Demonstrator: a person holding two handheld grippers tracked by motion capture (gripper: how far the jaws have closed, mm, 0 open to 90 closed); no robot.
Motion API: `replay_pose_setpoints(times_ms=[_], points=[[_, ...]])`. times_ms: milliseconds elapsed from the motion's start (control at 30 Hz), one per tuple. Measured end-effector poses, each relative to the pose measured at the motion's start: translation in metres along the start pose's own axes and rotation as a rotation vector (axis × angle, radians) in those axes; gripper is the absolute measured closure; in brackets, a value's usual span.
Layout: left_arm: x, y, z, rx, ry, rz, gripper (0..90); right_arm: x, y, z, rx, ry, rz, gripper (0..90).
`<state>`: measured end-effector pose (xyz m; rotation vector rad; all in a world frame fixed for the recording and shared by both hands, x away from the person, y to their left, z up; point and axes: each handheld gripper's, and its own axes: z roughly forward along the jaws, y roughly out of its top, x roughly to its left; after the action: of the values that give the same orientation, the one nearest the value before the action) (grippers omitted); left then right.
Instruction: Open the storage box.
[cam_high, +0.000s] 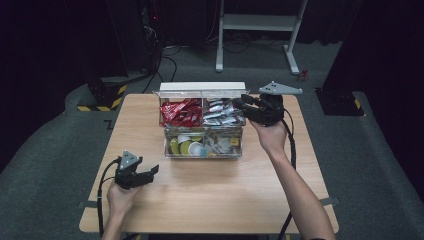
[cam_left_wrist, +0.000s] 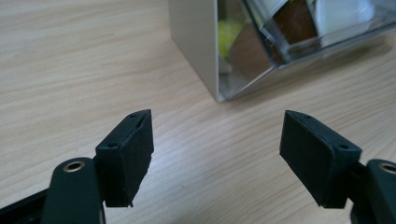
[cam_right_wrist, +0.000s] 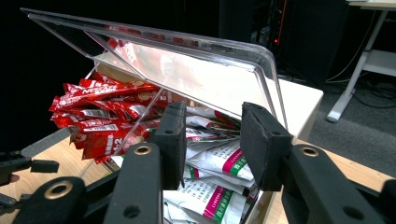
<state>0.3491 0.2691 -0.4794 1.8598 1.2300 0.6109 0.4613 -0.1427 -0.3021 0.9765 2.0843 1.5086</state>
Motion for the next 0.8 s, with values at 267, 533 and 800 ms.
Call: replay_pose_setpoints(times_ms=[267,533,800], points=[[-0.004,0.01,-0.006,-0.035,0.003,0.025,27.8,-0.001,0.0,0.0,-0.001,0.008,0.009,60.9],[-0.008,0.018,-0.006,-0.026,-0.042,0.03,28.4,-0.002,0.0,0.0,-0.002,0.012,0.012,60.9],[-0.013,0.031,-0.011,-0.056,-0.057,0.028,29.2,-0.003,-0.001,0.0,-0.008,0.021,0.018,60.5]])
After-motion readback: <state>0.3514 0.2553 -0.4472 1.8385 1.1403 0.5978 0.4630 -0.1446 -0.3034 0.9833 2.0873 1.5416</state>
